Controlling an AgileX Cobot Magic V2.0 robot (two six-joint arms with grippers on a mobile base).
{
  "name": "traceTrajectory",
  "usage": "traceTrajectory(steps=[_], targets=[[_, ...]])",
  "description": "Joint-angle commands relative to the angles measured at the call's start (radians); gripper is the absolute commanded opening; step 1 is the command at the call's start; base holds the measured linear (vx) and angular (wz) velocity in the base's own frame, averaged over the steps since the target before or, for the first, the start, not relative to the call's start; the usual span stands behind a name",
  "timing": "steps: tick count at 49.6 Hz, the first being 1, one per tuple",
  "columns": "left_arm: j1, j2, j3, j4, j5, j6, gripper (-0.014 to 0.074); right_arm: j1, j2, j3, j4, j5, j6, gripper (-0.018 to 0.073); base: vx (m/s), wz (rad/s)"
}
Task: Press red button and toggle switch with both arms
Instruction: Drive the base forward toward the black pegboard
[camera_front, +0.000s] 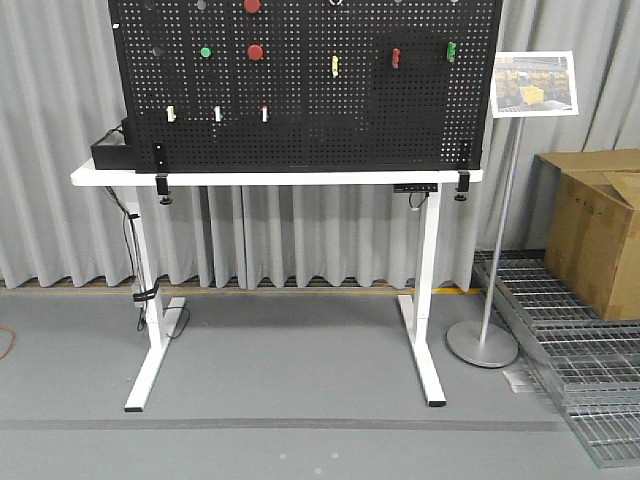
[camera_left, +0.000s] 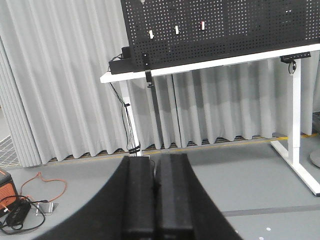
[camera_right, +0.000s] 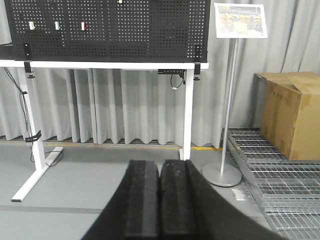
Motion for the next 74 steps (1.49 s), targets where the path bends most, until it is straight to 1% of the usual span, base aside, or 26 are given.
traceTrajectory(steps=[1, 39, 55, 74], targets=[[-0.002, -0.006, 0.026, -0.01, -0.081, -0.006, 0.0001, -0.003, -0.001, 0.011, -0.002, -0.083, -0.005, 0.0, 0.02, -0.02], [-0.002, -0.006, 0.026, -0.01, -0.081, -0.006, 0.0001, -0.003, -0.001, 0.011, -0.002, -0.083, -0.005, 0.0, 0.07, 0.01], [-0.002, -0.006, 0.026, -0.01, -0.081, -0.006, 0.0001, -0.003, -0.001, 0.011, -0.002, -0.083, -0.005, 0.0, 0.33, 0.02], [-0.002, -0.006, 0.026, -0.01, -0.081, -0.006, 0.0001, -0.003, -0.001, 0.011, -0.002, -0.083, -0.005, 0.0, 0.53, -0.08]])
